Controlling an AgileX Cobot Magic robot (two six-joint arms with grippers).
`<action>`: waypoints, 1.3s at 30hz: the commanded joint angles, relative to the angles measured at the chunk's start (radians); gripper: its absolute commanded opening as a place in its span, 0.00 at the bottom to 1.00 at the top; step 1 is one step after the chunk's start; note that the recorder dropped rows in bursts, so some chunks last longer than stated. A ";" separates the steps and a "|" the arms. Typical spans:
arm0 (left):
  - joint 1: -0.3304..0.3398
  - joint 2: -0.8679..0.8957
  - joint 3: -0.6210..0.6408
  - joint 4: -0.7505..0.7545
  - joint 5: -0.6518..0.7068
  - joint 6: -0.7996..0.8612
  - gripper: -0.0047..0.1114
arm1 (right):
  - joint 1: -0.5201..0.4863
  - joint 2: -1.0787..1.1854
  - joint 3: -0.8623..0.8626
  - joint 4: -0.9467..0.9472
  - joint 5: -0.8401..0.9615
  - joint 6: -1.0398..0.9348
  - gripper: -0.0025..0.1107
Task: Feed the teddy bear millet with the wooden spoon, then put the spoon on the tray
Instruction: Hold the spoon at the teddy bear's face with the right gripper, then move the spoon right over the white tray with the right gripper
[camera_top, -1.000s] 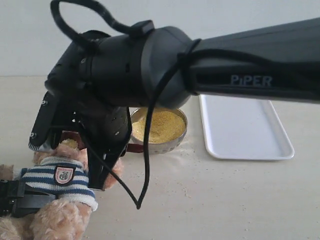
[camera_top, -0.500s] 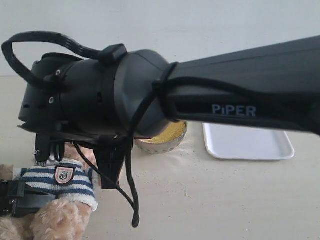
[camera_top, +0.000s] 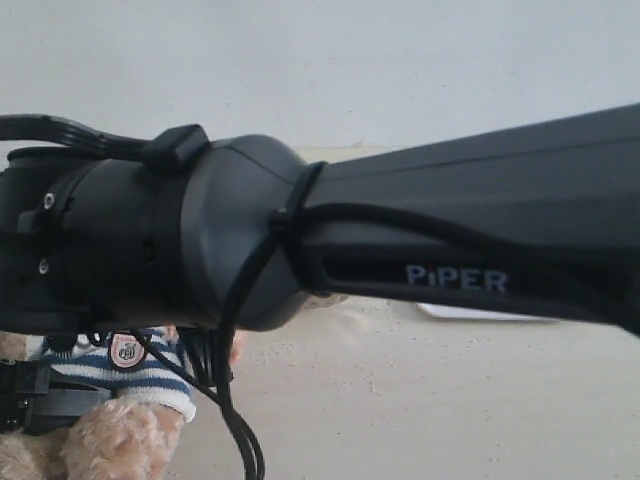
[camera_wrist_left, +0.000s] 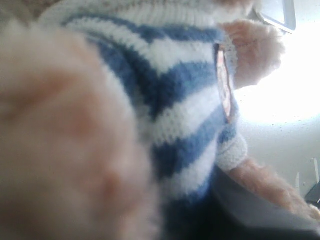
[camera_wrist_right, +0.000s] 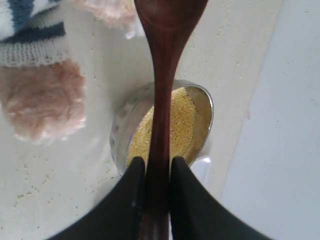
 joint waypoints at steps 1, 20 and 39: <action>0.001 -0.001 0.001 -0.014 0.016 0.002 0.10 | 0.016 -0.006 -0.001 -0.041 0.025 0.013 0.02; 0.001 -0.001 0.001 -0.014 0.016 0.002 0.10 | 0.049 -0.006 -0.001 -0.111 0.069 0.039 0.02; 0.001 -0.001 0.001 -0.014 0.016 0.002 0.10 | -0.143 -0.420 0.407 0.083 -0.208 0.452 0.02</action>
